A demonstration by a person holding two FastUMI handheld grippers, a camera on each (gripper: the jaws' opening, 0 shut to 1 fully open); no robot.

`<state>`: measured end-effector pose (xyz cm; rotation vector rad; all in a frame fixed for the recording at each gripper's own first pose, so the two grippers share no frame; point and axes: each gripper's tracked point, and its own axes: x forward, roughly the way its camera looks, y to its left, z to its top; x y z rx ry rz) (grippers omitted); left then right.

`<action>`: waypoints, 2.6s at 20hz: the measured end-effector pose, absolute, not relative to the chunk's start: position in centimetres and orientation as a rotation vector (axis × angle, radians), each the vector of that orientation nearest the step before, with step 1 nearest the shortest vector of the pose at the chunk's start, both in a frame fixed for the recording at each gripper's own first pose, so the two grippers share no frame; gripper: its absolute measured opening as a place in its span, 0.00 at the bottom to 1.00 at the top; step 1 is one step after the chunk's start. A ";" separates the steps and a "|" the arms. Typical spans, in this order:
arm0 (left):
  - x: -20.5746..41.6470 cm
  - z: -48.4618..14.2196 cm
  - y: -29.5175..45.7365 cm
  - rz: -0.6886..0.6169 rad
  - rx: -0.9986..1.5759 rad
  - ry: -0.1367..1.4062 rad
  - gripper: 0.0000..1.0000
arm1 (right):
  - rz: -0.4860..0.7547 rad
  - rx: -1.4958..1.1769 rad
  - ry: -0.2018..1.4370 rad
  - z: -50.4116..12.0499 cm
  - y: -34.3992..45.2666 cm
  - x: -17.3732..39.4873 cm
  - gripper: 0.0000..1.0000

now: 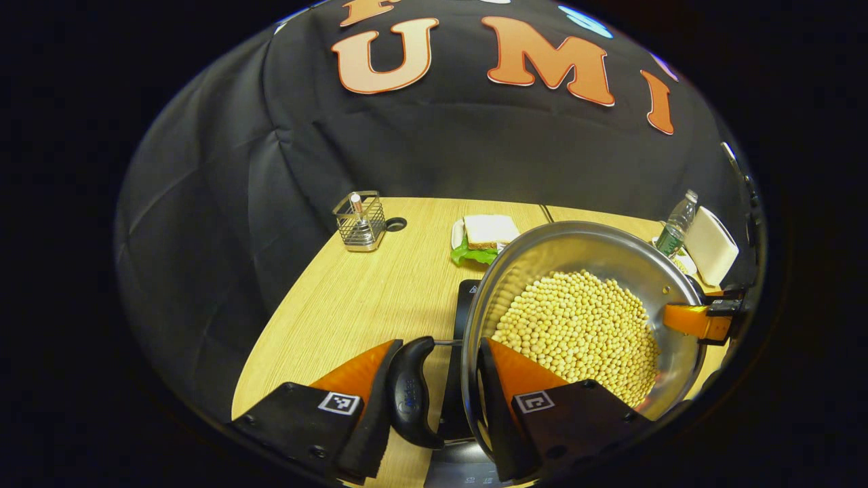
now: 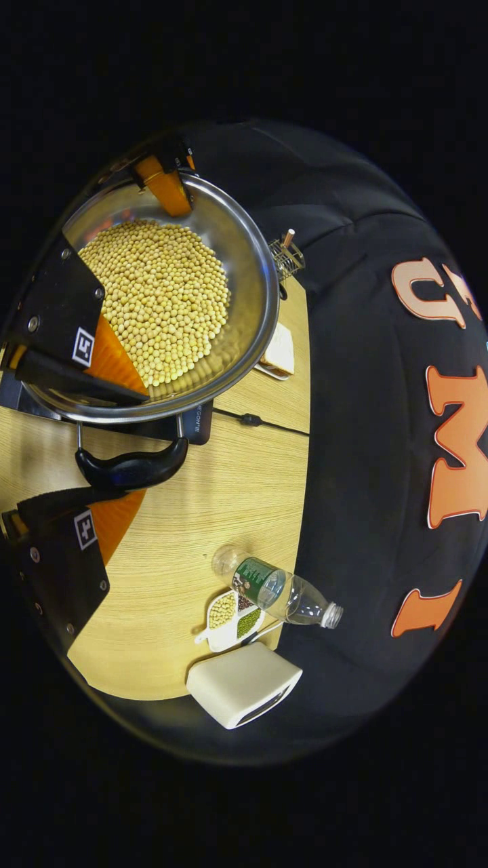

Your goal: First push the handle of the pot to place it horizontally, then grasp the pot with both hands and set it on the induction cooktop.

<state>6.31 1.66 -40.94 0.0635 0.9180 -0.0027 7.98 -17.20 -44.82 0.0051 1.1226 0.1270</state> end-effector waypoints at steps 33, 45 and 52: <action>6.8 -16.1 -1.8 -0.007 0.115 0.306 0.89 | 0.105 -0.034 0.426 -20.0 -22.5 9.6 0.83; -0.9 0.4 -5.0 -0.040 0.032 -0.043 0.95 | 0.082 -0.053 0.075 -3.4 -30.4 4.0 0.92; -4.5 7.6 -4.4 0.007 0.063 -0.208 0.98 | 0.036 -0.056 -0.016 1.7 -34.8 2.6 0.90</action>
